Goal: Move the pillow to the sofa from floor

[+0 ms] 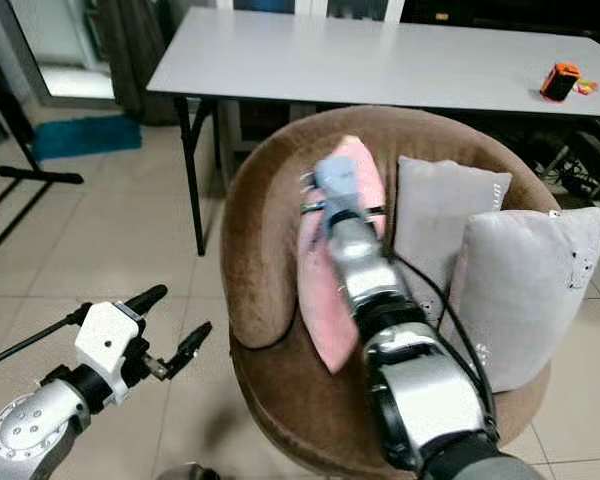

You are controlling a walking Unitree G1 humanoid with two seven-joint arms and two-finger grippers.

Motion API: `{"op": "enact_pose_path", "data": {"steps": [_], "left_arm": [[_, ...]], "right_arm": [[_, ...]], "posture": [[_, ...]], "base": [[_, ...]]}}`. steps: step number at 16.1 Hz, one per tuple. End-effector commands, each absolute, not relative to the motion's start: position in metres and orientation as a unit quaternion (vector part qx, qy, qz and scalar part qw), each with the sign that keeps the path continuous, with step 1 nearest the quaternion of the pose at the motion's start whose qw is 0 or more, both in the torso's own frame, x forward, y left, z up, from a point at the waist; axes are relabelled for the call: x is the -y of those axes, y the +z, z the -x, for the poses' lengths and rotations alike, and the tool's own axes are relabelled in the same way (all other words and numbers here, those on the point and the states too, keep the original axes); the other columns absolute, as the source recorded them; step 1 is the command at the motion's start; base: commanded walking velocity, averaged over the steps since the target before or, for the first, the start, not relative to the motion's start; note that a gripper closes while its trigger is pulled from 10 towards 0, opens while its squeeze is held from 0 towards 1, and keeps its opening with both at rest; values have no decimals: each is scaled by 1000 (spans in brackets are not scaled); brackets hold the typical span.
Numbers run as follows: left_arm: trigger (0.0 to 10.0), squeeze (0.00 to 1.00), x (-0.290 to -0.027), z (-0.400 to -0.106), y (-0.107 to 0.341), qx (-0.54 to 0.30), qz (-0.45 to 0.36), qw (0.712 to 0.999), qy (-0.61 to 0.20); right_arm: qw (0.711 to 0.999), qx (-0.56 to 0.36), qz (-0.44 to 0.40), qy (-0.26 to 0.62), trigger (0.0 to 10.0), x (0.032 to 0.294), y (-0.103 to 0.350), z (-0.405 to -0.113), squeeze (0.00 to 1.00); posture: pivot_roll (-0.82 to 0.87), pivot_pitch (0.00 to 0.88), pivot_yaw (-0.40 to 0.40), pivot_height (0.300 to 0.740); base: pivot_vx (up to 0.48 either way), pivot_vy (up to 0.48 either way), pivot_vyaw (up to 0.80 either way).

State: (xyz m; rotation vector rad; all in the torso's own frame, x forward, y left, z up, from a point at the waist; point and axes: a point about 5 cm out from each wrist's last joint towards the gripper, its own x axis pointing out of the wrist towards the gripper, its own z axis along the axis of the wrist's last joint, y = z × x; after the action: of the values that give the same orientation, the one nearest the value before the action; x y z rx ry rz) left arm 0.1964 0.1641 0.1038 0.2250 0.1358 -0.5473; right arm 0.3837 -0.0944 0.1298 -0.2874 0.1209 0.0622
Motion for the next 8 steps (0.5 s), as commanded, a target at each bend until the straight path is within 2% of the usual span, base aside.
{"op": "enact_pose_path", "data": {"steps": [1,4,6,7,8], "left_arm": [[10000,0,-161,-192,105,-71,-118,952,-273],[10000,0,-160,-184,104,-79,-116,954,-266],[10000,0,-159,-178,105,-82,-119,954,-261],[10000,0,-160,-176,105,-85,-119,954,-260],[10000,0,-160,-175,104,-89,-118,954,-261]], "right_arm": [[982,-38,183,30,10000,88,132,-384,0],[978,-96,178,49,10000,79,98,-369,0],[975,-171,126,61,10000,79,65,-352,0],[976,-178,116,58,10000,79,62,-350,0],[977,-175,103,68,10000,75,63,-350,420]], "posture": [[86,89,-65,740],[106,114,-79,740],[126,134,-93,740],[124,137,-94,740],[122,138,-93,740]], "base": [[0,0,0],[0,0,0],[0,0,0],[0,0,0],[0,0,0]]}}
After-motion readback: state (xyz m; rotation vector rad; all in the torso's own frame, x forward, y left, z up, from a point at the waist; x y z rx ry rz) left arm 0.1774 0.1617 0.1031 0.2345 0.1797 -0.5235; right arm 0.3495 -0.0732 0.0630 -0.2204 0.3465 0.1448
